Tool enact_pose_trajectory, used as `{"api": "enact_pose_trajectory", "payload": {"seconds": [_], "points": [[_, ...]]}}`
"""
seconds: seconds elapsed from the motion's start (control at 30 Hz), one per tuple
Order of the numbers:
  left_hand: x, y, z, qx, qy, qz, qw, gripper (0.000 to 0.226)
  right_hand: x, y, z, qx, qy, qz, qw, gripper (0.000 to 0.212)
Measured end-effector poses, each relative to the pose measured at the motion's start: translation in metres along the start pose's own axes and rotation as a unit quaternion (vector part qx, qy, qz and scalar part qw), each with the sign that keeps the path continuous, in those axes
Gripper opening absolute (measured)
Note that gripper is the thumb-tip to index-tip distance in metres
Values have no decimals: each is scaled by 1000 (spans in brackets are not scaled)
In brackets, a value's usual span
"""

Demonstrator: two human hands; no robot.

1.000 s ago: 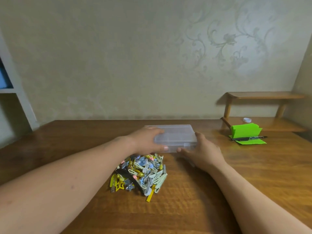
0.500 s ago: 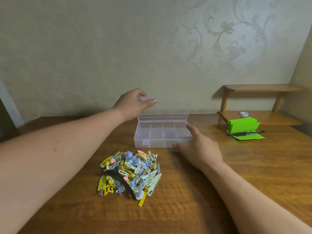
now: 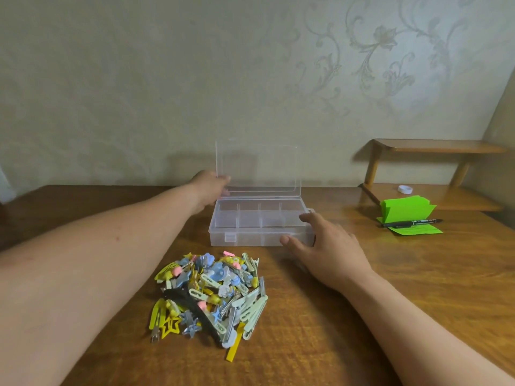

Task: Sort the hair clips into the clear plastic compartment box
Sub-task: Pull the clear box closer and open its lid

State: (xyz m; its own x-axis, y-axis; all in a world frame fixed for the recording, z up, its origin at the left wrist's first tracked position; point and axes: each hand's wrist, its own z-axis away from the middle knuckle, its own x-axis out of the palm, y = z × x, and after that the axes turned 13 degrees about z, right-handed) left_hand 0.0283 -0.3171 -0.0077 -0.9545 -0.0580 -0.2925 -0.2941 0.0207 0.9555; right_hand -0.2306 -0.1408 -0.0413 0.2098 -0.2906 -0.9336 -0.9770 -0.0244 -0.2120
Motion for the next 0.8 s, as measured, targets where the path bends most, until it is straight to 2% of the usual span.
{"api": "enact_pose_trajectory", "payload": {"seconds": [0.1, 0.23, 0.33, 0.43, 0.57, 0.7, 0.8], "points": [[-2, -20, -7, -47, -30, -12, 998, 54, -2, -1, 1, 5, -3, -4, 1000, 73], [2, -24, -8, -48, -34, -15, 998, 57, -4, 0, 1, 23, 3, -22, 999, 66], [1, -24, 0, -26, -40, -3, 999, 54, -5, 1, 2, 29, 5, -20, 999, 65], [-9, -21, 37, 17, -32, 12, 999, 41, -7, -1, 2, 26, -4, -18, 999, 68], [-31, -30, 94, 41, -39, 25, 998, 53, -6, -4, 4, 3, -9, 2, 1000, 70], [-43, -36, 138, 75, -94, -19, 993, 46, -4, -4, 4, -9, -22, 6, 1000, 68], [-48, -40, 151, 91, -96, -37, 991, 33, -4, -5, 7, -36, -36, 13, 999, 68]]}}
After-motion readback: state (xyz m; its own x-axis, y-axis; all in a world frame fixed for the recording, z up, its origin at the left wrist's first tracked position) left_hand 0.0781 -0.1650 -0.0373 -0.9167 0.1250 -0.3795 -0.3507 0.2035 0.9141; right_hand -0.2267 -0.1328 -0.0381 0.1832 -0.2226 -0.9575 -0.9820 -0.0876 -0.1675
